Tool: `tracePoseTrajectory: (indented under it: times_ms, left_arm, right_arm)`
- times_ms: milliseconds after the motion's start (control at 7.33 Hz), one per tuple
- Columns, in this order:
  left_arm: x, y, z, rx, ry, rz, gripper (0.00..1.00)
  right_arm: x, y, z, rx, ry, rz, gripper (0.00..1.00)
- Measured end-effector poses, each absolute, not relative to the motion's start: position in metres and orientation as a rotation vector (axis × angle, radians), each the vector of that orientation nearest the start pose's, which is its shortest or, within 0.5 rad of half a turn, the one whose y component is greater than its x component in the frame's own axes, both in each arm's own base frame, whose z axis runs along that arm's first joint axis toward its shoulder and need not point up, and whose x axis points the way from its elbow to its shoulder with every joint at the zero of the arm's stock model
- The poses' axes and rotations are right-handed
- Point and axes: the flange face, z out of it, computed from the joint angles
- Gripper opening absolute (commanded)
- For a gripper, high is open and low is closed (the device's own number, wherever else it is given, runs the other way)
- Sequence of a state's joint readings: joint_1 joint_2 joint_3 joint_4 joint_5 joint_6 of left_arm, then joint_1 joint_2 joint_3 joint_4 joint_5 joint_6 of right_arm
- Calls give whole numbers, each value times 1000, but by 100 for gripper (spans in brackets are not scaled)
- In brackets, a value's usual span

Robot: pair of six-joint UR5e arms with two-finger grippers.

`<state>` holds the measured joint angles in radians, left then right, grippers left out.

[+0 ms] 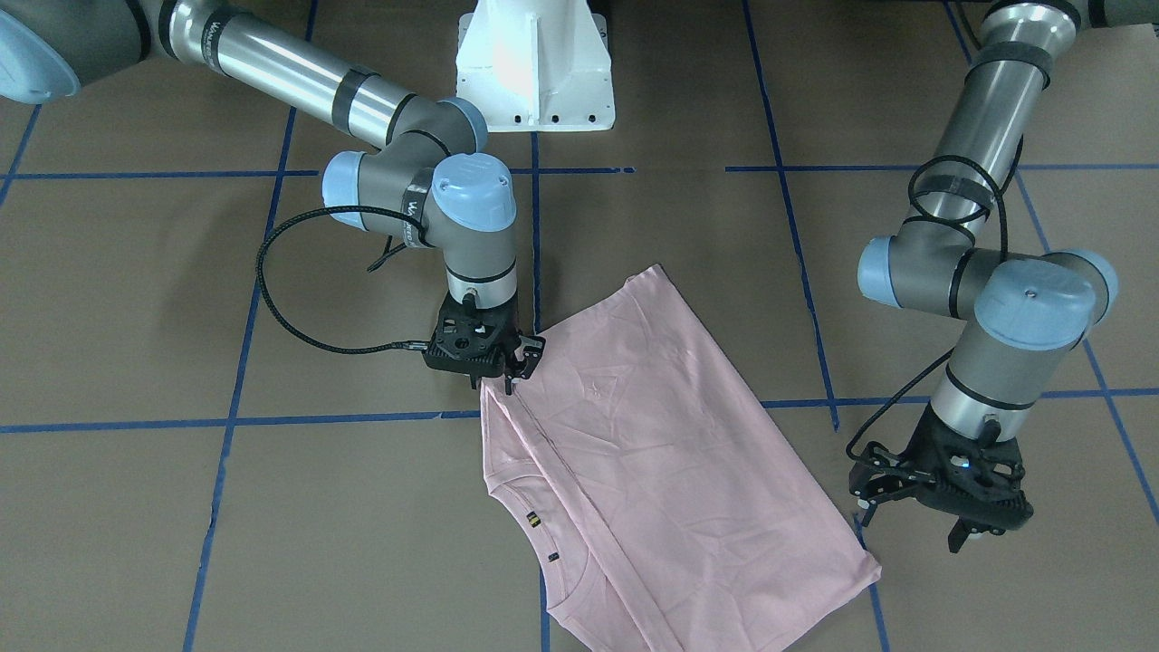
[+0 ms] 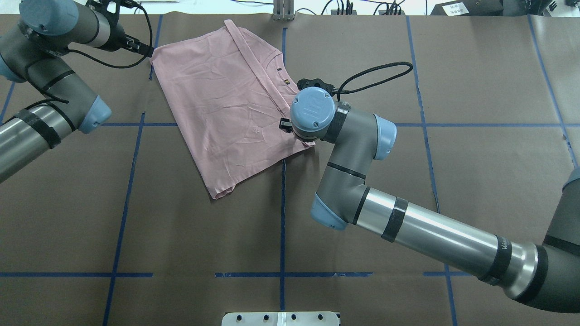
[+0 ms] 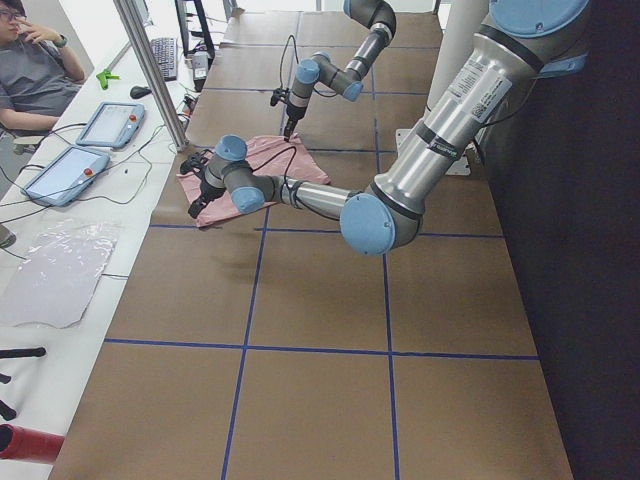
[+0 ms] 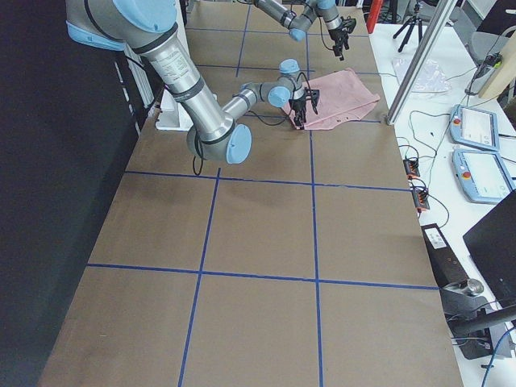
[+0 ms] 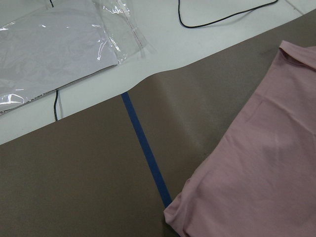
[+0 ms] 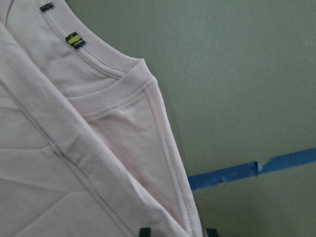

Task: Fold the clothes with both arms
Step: 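Grasp the shirt edge beside the collar with the right gripper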

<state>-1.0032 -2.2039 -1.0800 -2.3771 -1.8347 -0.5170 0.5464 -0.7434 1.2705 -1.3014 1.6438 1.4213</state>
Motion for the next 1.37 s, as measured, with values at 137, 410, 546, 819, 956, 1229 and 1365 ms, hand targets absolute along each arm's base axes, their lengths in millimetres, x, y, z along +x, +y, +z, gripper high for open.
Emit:
tracePoseTrajectory:
  times_ms: [137, 410, 546, 819, 956, 1229, 1365]
  left_arm:
    - [327, -712, 425, 682, 696, 172, 100]
    - [327, -712, 424, 684, 697, 172, 100]
    - [327, -712, 424, 685, 697, 172, 100]
    - [326, -712, 420, 687, 700, 172, 100]
    - [327, -711, 415, 689, 706, 168, 100]
    - [331, -703, 400, 673, 764, 149, 100]
    - [337, -693, 390, 655, 814, 126, 100]
  right_arm:
    - [-613, -518, 252, 208, -775, 346, 0]
    - [-615, -517, 252, 214, -774, 354, 0]
    - [-615, -516, 251, 214, -775, 359, 0]
    - [-610, -515, 244, 221, -791, 363, 0]
    - [-600, -510, 242, 227, -806, 363, 0]
    - [-560, -474, 248, 240, -826, 354, 0]
    - [-543, -433, 250, 254, -843, 347, 0]
